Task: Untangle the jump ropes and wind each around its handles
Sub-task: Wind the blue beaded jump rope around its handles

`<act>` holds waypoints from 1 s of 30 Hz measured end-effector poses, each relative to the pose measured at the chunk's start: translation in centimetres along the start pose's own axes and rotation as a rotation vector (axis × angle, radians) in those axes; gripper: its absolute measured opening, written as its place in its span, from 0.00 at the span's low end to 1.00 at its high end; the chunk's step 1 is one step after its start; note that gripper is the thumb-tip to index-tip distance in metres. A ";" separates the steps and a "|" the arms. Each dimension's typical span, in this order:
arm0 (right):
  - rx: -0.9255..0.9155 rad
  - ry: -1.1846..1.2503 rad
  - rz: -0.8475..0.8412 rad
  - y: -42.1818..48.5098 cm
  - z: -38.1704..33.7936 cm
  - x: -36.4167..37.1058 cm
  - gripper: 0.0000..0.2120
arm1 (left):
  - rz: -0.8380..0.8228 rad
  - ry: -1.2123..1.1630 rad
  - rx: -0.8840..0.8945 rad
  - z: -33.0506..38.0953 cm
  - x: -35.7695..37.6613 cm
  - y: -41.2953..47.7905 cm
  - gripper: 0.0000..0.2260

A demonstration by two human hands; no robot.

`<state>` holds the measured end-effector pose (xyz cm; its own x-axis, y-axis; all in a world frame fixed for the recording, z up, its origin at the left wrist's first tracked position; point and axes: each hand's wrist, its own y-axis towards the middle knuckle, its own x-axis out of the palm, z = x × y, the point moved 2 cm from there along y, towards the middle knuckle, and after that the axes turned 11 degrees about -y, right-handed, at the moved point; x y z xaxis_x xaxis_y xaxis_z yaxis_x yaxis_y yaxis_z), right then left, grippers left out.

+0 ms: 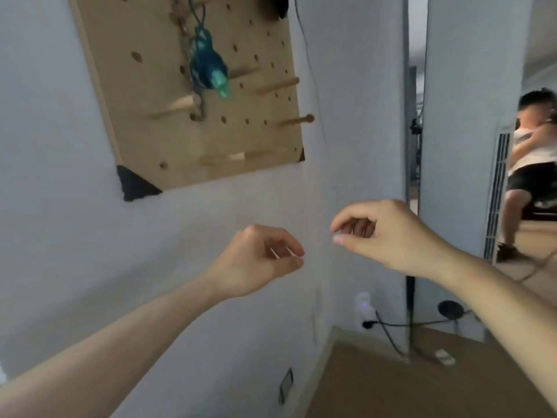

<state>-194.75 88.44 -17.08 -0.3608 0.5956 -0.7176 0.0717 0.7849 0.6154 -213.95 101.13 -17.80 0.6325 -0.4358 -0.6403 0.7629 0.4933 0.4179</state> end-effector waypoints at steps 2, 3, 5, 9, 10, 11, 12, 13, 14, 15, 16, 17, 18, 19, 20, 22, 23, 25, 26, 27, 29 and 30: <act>0.087 -0.023 -0.101 -3.3 3.2 3.2 0.03 | -0.054 -0.054 -0.065 -3.9 4.7 -0.5 0.02; 0.137 -0.039 -0.156 -5.1 4.8 4.8 0.03 | -0.086 -0.068 -0.102 -5.9 7.2 -0.8 0.02; 0.238 -0.083 -0.267 -8.3 8.3 8.0 0.03 | -0.166 -0.075 -0.157 -9.7 12.1 -1.2 0.02; 0.391 -0.176 -0.498 -14.6 15.1 14.1 0.01 | -0.433 0.002 -0.288 -16.4 21.6 -2.8 0.05; 0.431 -0.175 -0.549 -16.1 16.8 15.6 0.01 | -0.520 0.026 -0.314 -17.9 23.8 -3.3 0.06; 0.466 -0.168 -0.590 -17.7 18.5 16.9 0.02 | -0.607 0.044 -0.340 -19.2 25.8 -3.7 0.07; 0.495 -0.162 -0.623 -19.3 19.9 18.2 0.02 | -0.676 0.057 -0.366 -20.6 27.7 -4.2 0.08; 0.521 -0.160 -0.652 -21.0 21.0 19.5 0.02 | -0.720 0.058 -0.394 -22.1 29.6 -4.7 0.08; 0.552 -0.158 -0.684 -22.8 22.2 20.8 0.02 | -0.755 0.057 -0.423 -23.4 31.3 -5.2 0.08; 0.582 -0.153 -0.716 -24.4 23.0 21.9 0.03 | -0.781 0.053 -0.447 -24.7 33.1 -5.8 0.08; 0.609 -0.150 -0.753 -26.1 23.9 23.0 0.04 | -0.801 0.046 -0.467 -25.8 34.8 -6.4 0.09; 0.638 -0.146 -0.799 -27.9 24.9 24.4 0.04 | -0.812 0.022 -0.495 -27.0 36.5 -7.2 0.09; 0.665 -0.133 -0.850 -29.6 25.6 25.6 0.05 | -0.820 -0.002 -0.522 -28.2 38.1 -8.2 0.10; 0.678 -0.118 -0.890 -31.3 26.0 26.6 0.05 | -0.821 -0.034 -0.549 -29.4 39.7 -9.4 0.09; 0.689 -0.112 -0.914 -33.0 26.5 27.8 0.05 | -0.827 -0.060 -0.571 -30.6 41.3 -10.8 0.09; 0.698 -0.102 -0.942 -36.0 26.9 29.8 0.02 | -0.845 -0.105 -0.629 -32.9 44.5 -13.8 0.08; 0.718 -0.090 -0.966 -37.5 27.1 30.9 0.04 | -0.855 -0.114 -0.657 -33.7 45.9 -15.2 0.07; 0.759 -0.104 -1.083 -40.9 27.4 33.1 0.07 | -0.878 -0.050 -0.633 -35.3 48.2 -17.9 0.03; 0.755 -0.126 -1.121 -42.6 27.6 34.1 0.08 | -0.883 -0.018 -0.571 -36.2 49.3 -19.1 0.03; 0.746 -0.148 -1.126 -44.4 27.9 35.0 0.09 | -0.897 -0.022 -0.502 -37.4 50.6 -20.1 0.09; 0.746 -0.158 -1.100 -47.9 28.3 36.1 0.20 | -0.961 -0.097 -0.481 -39.4 52.9 -22.7 0.24; 0.737 -0.177 -1.083 -49.6 28.6 36.5 0.27 | -1.003 -0.094 -0.503 -39.7 53.7 -23.6 0.28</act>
<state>-184.91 76.17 -83.11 -0.4342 -0.4173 -0.7983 0.3318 0.7498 -0.5724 -203.33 96.00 -87.62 -0.2127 -0.8508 -0.4805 0.8053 0.1259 -0.5793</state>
